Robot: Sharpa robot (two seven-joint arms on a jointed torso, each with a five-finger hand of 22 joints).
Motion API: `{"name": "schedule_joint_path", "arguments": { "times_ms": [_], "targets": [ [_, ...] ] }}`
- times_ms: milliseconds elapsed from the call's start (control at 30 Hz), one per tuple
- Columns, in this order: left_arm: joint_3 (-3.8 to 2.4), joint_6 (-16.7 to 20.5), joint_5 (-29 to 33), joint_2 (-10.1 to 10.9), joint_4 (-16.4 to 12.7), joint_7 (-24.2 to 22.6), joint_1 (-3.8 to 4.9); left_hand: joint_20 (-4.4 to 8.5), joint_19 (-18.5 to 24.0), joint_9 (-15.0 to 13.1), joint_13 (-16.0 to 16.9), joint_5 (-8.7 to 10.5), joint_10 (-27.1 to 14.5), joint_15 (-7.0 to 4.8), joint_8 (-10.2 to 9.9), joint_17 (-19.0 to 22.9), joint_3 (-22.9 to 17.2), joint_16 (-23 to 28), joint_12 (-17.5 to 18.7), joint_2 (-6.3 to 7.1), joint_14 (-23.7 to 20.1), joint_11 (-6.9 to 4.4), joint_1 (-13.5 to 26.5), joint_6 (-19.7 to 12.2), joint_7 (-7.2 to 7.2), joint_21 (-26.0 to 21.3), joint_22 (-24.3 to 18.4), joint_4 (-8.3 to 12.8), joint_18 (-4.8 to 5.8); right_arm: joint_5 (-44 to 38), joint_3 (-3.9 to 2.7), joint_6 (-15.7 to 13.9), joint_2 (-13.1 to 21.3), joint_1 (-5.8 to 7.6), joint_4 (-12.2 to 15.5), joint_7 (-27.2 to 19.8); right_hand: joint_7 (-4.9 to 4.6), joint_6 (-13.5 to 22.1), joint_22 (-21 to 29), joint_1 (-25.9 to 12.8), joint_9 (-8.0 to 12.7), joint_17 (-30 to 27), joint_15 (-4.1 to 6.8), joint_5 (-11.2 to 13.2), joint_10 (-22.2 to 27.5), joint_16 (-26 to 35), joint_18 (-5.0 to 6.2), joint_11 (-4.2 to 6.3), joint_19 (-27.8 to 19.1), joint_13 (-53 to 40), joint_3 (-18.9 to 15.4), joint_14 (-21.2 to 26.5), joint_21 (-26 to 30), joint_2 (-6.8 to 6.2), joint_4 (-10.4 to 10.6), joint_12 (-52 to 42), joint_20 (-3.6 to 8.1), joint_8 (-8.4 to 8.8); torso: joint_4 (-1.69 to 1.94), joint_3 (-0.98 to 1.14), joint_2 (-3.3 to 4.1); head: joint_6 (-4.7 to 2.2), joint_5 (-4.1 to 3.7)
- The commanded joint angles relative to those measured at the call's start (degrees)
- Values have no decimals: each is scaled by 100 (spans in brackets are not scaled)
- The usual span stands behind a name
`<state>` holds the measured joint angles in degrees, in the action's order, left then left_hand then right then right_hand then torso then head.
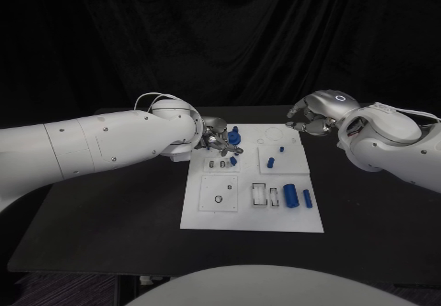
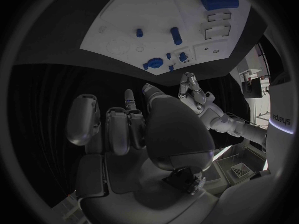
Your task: Assemble the parts on the task board
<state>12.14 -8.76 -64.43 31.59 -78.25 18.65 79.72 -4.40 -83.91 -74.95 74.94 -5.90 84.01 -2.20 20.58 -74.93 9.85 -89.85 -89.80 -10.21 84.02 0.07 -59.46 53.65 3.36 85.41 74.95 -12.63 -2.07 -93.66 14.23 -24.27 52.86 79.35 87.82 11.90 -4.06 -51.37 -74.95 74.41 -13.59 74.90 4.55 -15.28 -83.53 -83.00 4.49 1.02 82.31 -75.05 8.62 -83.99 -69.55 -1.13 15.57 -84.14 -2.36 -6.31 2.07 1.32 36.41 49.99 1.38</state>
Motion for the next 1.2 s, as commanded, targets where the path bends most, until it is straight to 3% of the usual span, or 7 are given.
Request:
{"name": "schedule_joint_path", "arguments": {
  "times_ms": [33, 200, 533, 733, 900, 1200],
  "targets": [
    [-6, -30, 11, -23, -4, 176, -15, 67, -274, -151, 1506, 50, 599, -69, 62, -1507, 22, -15, -20, 15, 598, -63, 89, 63, -35, 85, 1323, -87, 86, -16, -4, -22, 0, -15, -10, 86, 17, -40, -969, 7, 9, 962, -46, -36, 12, 16, -41, -9, -10, -976, 37, -364, 20, 32, 2, 37, 3, 37, 3, 2, 0, 1, 7],
    [-6, -51, 11, -70, 38, 578, -30, 126, -305, -70, 1506, 45, 599, -124, -45, -1507, 58, -15, -20, -1, 598, -106, 203, 103, -64, 92, 1327, -208, 90, -16, -4, -21, -1, -15, -16, 83, 17, -40, -970, 6, 10, 969, -46, -42, 13, 7, -42, -9, -9, -975, 38, -367, 16, 32, 3, 37, 3, 38, 1, 6, -2, 1, 6],
    [-6, 51, 11, -186, 149, 901, -157, 153, -366, 322, 1506, -79, 599, -141, -486, -1507, -46, -15, -20, -14, 598, -111, 97, 230, -58, 137, 1355, -110, 108, -16, -4, -62, -6, -14, -13, 84, 17, -42, -970, 14, 15, 978, -47, -80, 25, -4, -42, -8, -11, -965, 51, -370, 14, 32, -2, 50, 2, 43, -9, 12, 3, 1, 5],
    [-6, 94, 11, -279, 230, 976, -255, 169, -372, 562, 1506, -381, 599, -155, -738, -1507, -210, -15, -20, -41, 598, -123, -68, 323, -65, 127, 1355, 55, 107, -16, -4, -86, -8, -14, -8, 87, 16, -43, -971, 17, 17, 984, -46, -96, 25, -12, -42, -9, -11, -964, 56, -373, 13, 31, -4, 51, 2, 45, -7, 3, 16, 1, 11],
    [-6, 191, 11, -339, 299, 954, -327, 167, -376, 652, 1506, -295, 599, -151, -825, -1507, -214, -15, -20, -38, 598, -116, -7, 364, -54, 127, 1357, 26, 108, -16, -4, -85, -10, -15, -14, 98, 15, -44, -971, 21, 19, 985, -45, -118, 37, -13, -41, -9, -11, -954, 63, -373, 12, 30, -6, 63, 2, 48, 1, 7, 5, 1, 5],
    [-7, 348, 11, -409, 376, 819, -370, 163, -364, 709, 1506, -227, 599, -146, -885, -1507, -204, -15, -20, -45, 598, -108, 67, 392, -46, 106, 1350, -24, 103, -16, -4, -117, -8, -15, -12, 110, 14, -46, -972, 24, 21, 991, -45, -127, 42, -21, -42, -9, -10, -949, 67, -376, 9, 30, -7, 68, 2, 49, -1, 9, 0, 1, -15]
  ]
}}
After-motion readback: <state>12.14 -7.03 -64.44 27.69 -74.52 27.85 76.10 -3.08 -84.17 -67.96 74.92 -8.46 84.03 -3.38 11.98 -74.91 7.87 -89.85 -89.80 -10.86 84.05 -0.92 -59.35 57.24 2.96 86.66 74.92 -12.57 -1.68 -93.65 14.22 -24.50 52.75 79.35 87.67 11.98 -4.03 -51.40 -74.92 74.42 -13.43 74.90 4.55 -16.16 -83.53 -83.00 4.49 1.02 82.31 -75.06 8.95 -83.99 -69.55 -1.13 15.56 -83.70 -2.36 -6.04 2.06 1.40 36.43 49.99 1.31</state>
